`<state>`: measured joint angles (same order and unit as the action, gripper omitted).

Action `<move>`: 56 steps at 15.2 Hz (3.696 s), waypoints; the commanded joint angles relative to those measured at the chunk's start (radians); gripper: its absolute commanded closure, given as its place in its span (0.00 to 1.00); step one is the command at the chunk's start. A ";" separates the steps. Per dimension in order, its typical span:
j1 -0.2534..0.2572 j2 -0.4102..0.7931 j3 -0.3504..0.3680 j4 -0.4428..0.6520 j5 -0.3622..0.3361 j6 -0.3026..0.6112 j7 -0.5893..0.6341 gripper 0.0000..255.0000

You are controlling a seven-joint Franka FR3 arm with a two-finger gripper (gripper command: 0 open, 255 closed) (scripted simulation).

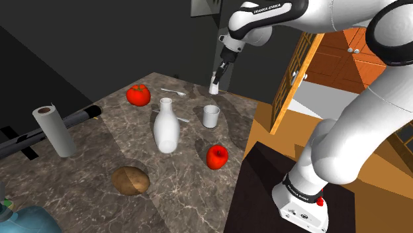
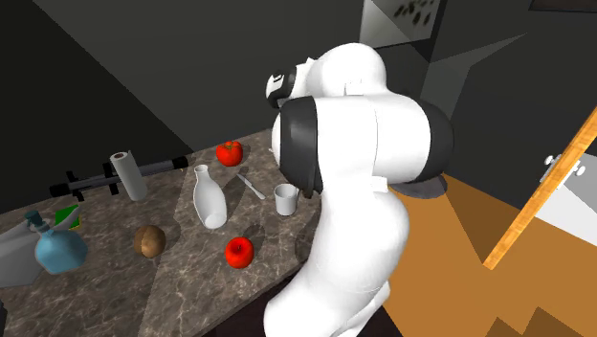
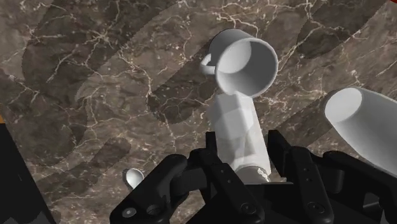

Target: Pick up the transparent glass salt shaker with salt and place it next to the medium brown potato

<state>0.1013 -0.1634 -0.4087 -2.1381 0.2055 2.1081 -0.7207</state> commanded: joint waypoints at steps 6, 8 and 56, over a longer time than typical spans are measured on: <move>0.058 -0.095 0.120 -0.119 -0.035 0.064 0.192 1.00; 0.074 -0.114 0.157 -0.142 -0.039 0.078 0.246 1.00; 0.515 0.492 0.753 0.484 -0.396 0.120 1.429 1.00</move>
<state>0.6161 0.3266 0.3459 -1.6415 -0.1881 2.2128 0.7055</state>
